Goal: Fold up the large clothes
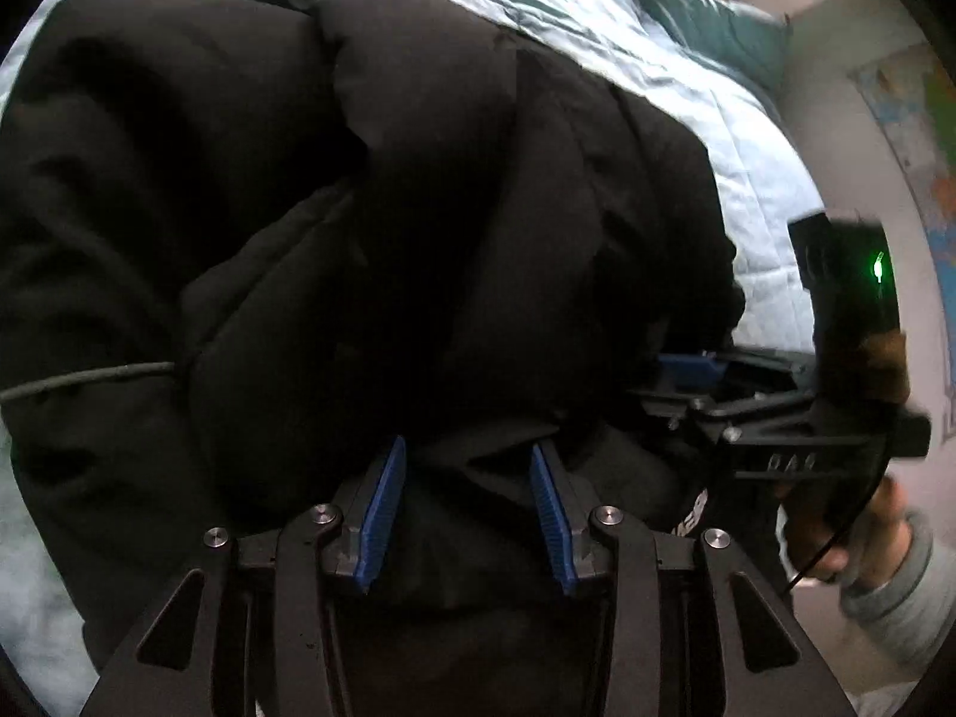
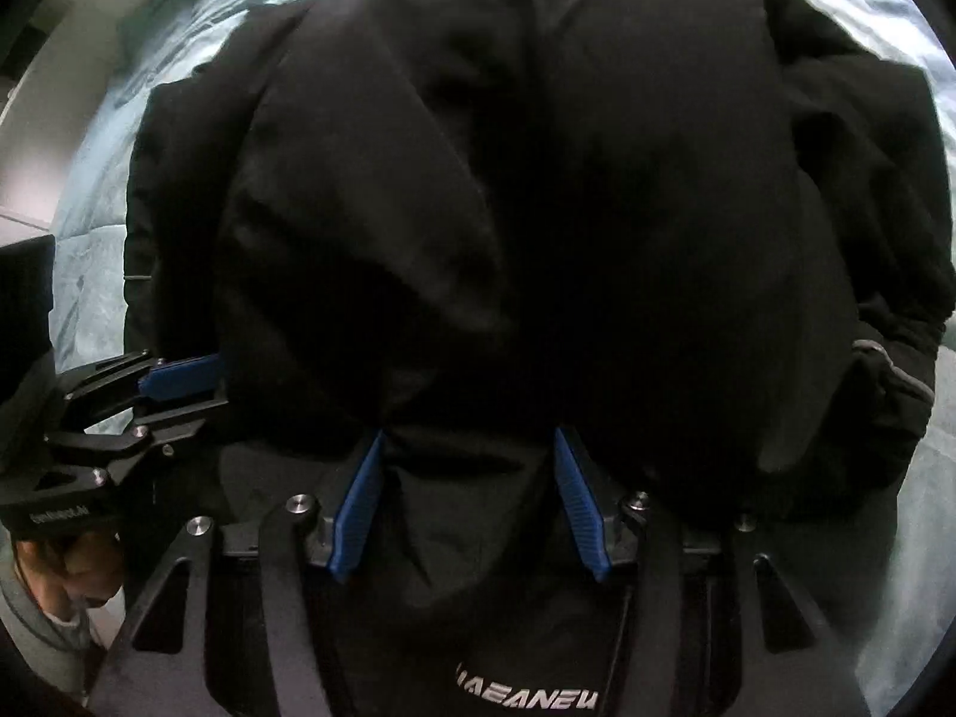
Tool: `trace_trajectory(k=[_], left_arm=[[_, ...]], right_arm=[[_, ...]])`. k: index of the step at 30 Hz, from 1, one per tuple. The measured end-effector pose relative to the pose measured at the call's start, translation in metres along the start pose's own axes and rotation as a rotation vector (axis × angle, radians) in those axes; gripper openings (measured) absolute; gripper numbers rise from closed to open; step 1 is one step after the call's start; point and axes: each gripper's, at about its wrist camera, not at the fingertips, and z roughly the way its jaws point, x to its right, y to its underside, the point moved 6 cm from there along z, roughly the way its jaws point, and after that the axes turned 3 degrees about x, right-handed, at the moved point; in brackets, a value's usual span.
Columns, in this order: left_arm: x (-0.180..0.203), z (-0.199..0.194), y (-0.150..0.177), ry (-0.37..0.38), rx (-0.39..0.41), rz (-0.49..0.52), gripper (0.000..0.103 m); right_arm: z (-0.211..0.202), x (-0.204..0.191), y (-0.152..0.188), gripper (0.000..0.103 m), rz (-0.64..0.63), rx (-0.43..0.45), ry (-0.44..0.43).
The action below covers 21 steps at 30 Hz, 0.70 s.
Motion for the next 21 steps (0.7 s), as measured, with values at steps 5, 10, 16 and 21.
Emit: trace_trajectory(k=[5, 10, 16, 21], left_arm=[[0.025, -0.032, -0.006, 0.008, 0.029, 0.027, 0.044], [0.055, -0.044, 0.001, 0.119, 0.046, 0.056, 0.045], [0.018, -0.006, 0.012, 0.061, -0.037, -0.108, 0.041], [0.030, -0.062, 0.025, 0.026, 0.048, -0.072, 0.041]], right_arm=[[-0.037, -0.011, 0.008, 0.058, -0.023, 0.035, -0.006], [-0.063, -0.035, 0.025, 0.060, -0.101, 0.099, -0.032], [-0.007, -0.014, 0.026, 0.060, -0.001, -0.016, 0.000], [-0.055, -0.015, 0.037, 0.060, 0.002, 0.036, -0.020]])
